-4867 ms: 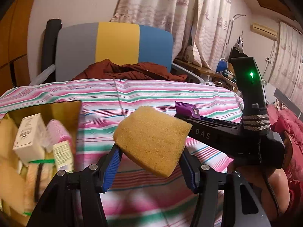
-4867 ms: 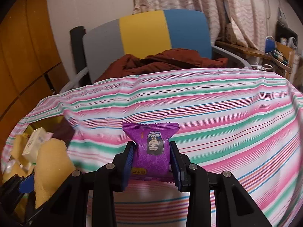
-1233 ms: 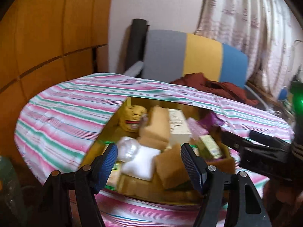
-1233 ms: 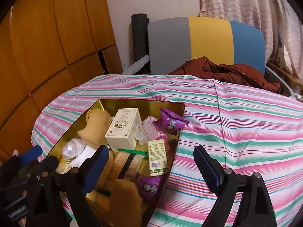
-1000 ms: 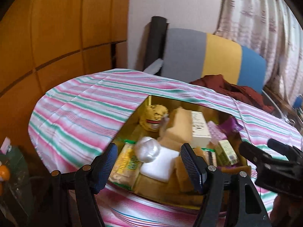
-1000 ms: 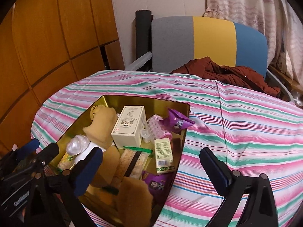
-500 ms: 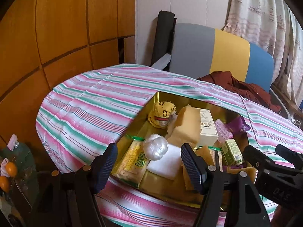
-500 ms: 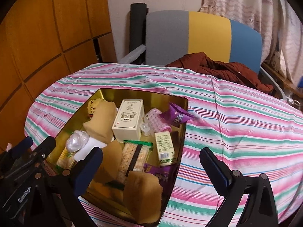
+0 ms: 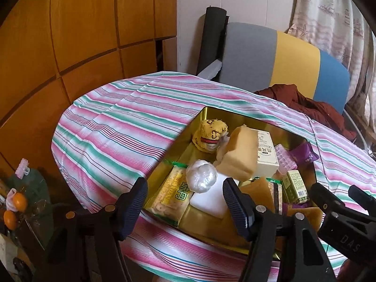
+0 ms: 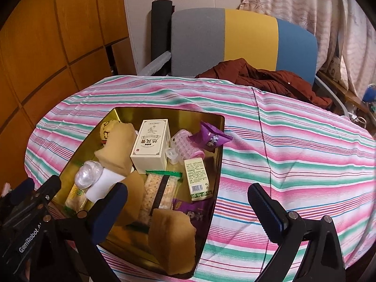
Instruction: Organize objects
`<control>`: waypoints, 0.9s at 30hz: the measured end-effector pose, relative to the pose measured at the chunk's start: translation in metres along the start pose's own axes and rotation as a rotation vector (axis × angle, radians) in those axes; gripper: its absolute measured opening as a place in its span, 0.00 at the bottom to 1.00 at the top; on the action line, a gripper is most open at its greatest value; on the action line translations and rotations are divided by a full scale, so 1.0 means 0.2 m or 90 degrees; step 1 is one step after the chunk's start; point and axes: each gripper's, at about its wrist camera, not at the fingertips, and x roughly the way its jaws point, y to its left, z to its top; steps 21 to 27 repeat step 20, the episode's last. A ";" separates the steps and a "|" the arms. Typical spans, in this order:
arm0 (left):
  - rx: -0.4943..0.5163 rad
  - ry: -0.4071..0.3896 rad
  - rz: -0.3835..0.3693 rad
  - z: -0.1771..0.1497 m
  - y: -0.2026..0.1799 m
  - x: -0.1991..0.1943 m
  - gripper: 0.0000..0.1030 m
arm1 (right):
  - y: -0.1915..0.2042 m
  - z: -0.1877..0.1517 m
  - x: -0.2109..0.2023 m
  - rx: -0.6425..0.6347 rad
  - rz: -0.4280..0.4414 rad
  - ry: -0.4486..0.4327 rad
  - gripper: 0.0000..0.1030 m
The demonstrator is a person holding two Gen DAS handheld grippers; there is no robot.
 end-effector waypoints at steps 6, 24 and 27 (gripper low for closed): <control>-0.006 0.008 -0.012 0.00 0.00 0.01 0.66 | -0.01 0.00 0.00 0.002 -0.002 0.001 1.00; 0.006 0.023 -0.025 -0.02 -0.03 0.02 0.59 | -0.01 -0.01 0.01 0.002 -0.001 0.004 1.00; 0.006 0.023 -0.025 -0.02 -0.03 0.02 0.59 | -0.01 -0.01 0.01 0.002 -0.001 0.004 1.00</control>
